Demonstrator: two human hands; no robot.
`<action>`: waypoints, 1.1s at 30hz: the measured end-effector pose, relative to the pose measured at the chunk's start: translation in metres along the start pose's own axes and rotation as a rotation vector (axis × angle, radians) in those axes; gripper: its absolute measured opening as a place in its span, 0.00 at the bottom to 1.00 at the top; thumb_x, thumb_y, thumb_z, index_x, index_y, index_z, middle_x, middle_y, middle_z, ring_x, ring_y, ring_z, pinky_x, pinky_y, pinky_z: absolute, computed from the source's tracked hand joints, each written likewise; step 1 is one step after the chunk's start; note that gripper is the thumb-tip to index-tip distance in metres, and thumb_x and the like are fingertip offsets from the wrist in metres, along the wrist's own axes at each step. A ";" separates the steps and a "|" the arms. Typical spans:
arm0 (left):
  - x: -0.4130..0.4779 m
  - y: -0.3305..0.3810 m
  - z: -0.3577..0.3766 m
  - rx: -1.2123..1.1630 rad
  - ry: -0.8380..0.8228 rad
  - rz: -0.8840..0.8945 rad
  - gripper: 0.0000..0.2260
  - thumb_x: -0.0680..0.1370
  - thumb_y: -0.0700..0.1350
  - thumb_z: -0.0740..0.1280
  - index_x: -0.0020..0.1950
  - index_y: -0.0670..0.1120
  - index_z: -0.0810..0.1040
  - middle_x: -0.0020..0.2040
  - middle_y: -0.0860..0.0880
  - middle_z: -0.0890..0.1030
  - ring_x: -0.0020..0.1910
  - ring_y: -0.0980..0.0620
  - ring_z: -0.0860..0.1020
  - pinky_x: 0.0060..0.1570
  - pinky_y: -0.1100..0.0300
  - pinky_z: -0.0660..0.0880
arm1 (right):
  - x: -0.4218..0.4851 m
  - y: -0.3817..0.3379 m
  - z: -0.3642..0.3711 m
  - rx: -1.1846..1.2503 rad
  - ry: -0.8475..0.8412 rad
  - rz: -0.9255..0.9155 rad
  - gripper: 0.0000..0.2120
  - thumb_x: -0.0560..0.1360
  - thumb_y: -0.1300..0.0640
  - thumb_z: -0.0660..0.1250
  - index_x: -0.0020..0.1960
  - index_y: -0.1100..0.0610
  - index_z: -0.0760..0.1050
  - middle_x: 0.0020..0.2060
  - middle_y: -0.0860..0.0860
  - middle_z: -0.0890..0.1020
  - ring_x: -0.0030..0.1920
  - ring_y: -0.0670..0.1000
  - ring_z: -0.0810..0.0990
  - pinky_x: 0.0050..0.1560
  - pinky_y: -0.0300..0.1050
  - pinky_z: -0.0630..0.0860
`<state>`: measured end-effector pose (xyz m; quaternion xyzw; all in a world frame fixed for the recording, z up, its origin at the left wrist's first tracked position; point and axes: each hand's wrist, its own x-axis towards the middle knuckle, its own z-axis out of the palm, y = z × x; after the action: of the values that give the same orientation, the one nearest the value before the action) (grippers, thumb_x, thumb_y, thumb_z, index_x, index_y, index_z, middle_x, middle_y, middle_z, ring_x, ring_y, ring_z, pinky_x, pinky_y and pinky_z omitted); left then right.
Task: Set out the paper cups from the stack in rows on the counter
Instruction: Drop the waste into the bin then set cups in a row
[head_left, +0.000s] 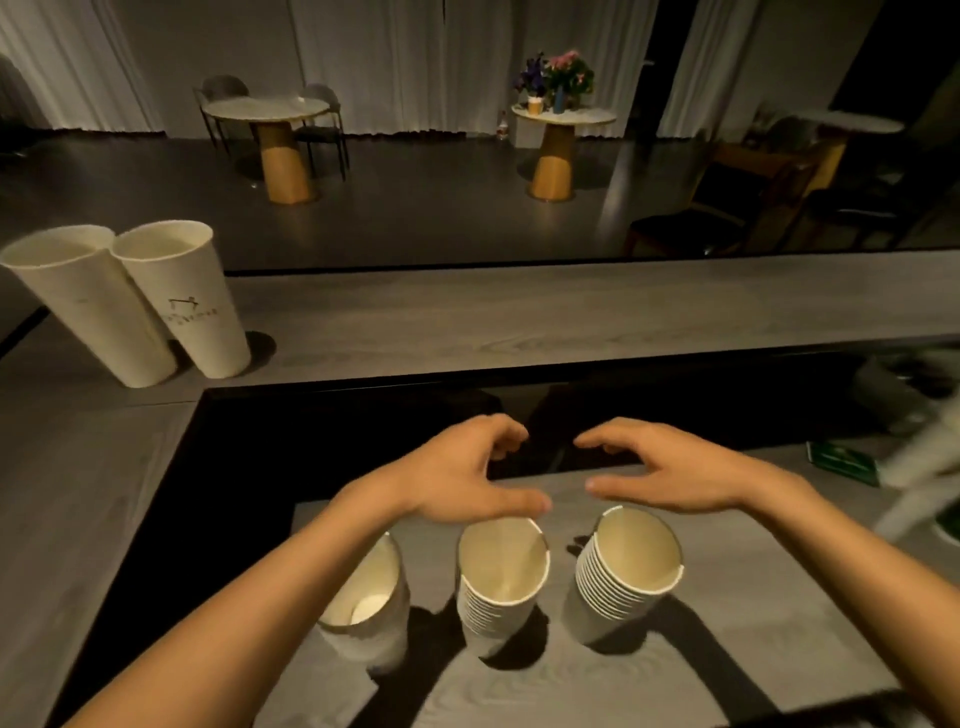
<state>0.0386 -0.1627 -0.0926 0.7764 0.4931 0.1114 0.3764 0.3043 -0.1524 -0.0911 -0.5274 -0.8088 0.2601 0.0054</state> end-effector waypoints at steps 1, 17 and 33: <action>0.008 0.009 0.009 0.058 -0.088 0.011 0.41 0.73 0.60 0.78 0.81 0.49 0.65 0.76 0.51 0.71 0.73 0.54 0.72 0.70 0.60 0.72 | -0.015 0.011 0.003 0.023 -0.004 0.018 0.35 0.74 0.35 0.70 0.78 0.42 0.65 0.71 0.39 0.70 0.70 0.39 0.69 0.59 0.28 0.68; 0.089 0.041 0.108 0.247 -0.389 -0.046 0.34 0.66 0.52 0.84 0.67 0.53 0.72 0.61 0.53 0.79 0.61 0.48 0.79 0.65 0.49 0.77 | -0.039 0.077 0.070 0.137 0.048 -0.117 0.48 0.62 0.42 0.81 0.76 0.38 0.60 0.68 0.36 0.71 0.65 0.38 0.72 0.67 0.41 0.72; 0.078 0.046 0.025 -0.485 0.526 0.355 0.34 0.72 0.61 0.74 0.75 0.54 0.69 0.66 0.55 0.80 0.66 0.52 0.79 0.66 0.53 0.77 | 0.009 0.009 -0.052 0.524 0.444 -0.265 0.43 0.67 0.47 0.82 0.77 0.45 0.65 0.66 0.37 0.75 0.65 0.36 0.75 0.62 0.35 0.75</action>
<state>0.1215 -0.1188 -0.0936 0.6832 0.3901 0.4827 0.3847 0.3222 -0.1206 -0.0524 -0.4422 -0.7552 0.3347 0.3494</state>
